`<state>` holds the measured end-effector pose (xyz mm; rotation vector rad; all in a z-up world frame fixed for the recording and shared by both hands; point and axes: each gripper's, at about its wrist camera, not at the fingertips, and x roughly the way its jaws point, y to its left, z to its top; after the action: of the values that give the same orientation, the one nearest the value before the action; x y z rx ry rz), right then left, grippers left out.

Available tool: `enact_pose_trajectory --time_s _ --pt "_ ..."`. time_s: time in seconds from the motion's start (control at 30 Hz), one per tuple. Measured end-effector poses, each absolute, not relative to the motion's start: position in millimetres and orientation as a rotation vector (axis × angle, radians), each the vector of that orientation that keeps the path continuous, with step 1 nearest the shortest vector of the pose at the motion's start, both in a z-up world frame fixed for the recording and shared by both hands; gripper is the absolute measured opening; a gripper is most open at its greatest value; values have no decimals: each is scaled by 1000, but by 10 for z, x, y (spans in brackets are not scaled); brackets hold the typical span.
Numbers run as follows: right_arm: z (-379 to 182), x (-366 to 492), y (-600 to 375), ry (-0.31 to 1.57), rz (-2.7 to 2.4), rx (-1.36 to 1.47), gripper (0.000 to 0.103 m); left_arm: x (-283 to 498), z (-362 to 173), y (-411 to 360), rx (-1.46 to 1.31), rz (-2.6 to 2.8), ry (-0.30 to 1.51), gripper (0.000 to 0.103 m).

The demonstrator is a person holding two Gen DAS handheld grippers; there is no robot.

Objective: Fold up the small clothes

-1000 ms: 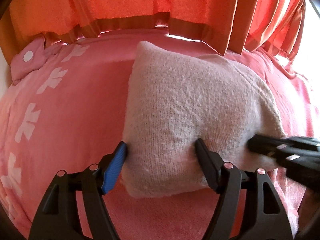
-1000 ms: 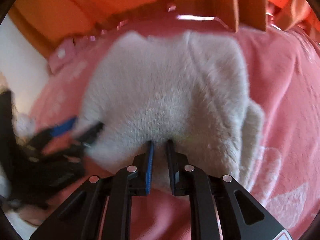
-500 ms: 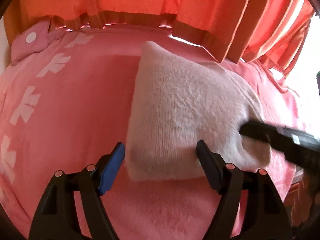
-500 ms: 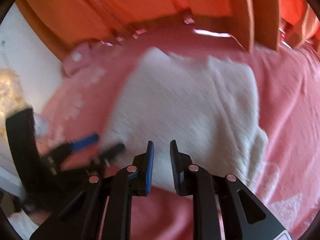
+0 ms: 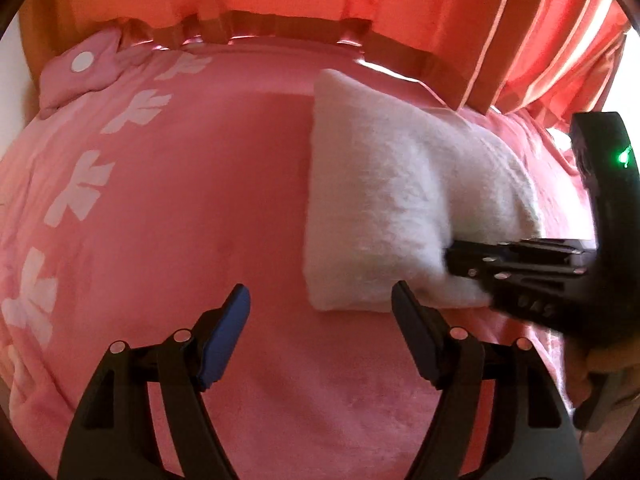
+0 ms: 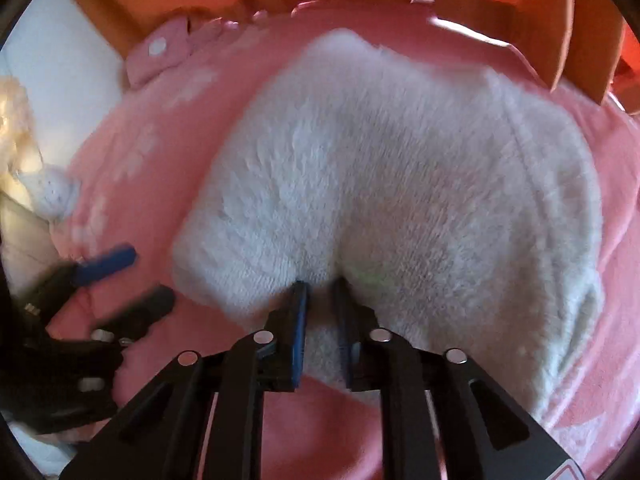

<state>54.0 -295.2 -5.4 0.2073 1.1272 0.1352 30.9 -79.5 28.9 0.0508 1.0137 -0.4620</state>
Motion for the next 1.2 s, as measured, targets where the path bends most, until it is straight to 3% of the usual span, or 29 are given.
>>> enact_pose_trajectory --time_s 0.07,0.1,0.2,0.23,0.43,0.47,0.53,0.6,0.67,0.77,0.9,1.03,1.17,1.2 --pt "161 457 -3139 1045 138 278 13 282 338 -847 62 -485 998 71" --pt "261 390 -3273 985 126 316 18 279 363 -866 68 -490 992 71" --pt "439 343 -3802 853 -17 404 50 306 453 -953 70 -507 963 71" --pt "406 382 -4031 850 -82 444 50 334 485 -1001 68 -513 954 71" --pt "-30 960 -4524 967 -142 570 50 480 453 -1361 98 -521 931 71" --pt "-55 1031 -4510 973 -123 586 46 518 388 -1424 109 -516 946 71" --pt "86 1051 -4446 916 -89 583 15 560 300 -1488 126 -493 962 71" --pt "296 954 -4406 821 -50 545 12 557 274 -1517 149 -476 937 73" --pt "252 991 -4417 819 -74 508 12 567 244 -1507 151 -471 932 76" --pt "-306 1135 -4513 962 -124 514 14 586 200 -1526 158 -463 929 81" --pt "-4 844 -4548 876 -112 597 16 567 211 -1533 173 -455 925 81" --pt "326 347 -4201 842 -90 468 20 570 228 -1489 156 -460 941 81" --pt "-86 282 -3978 1024 -118 350 20 520 217 -1522 180 -447 929 81" --pt "-182 267 -3972 1020 -135 348 27 513 219 -1530 180 -444 930 81"
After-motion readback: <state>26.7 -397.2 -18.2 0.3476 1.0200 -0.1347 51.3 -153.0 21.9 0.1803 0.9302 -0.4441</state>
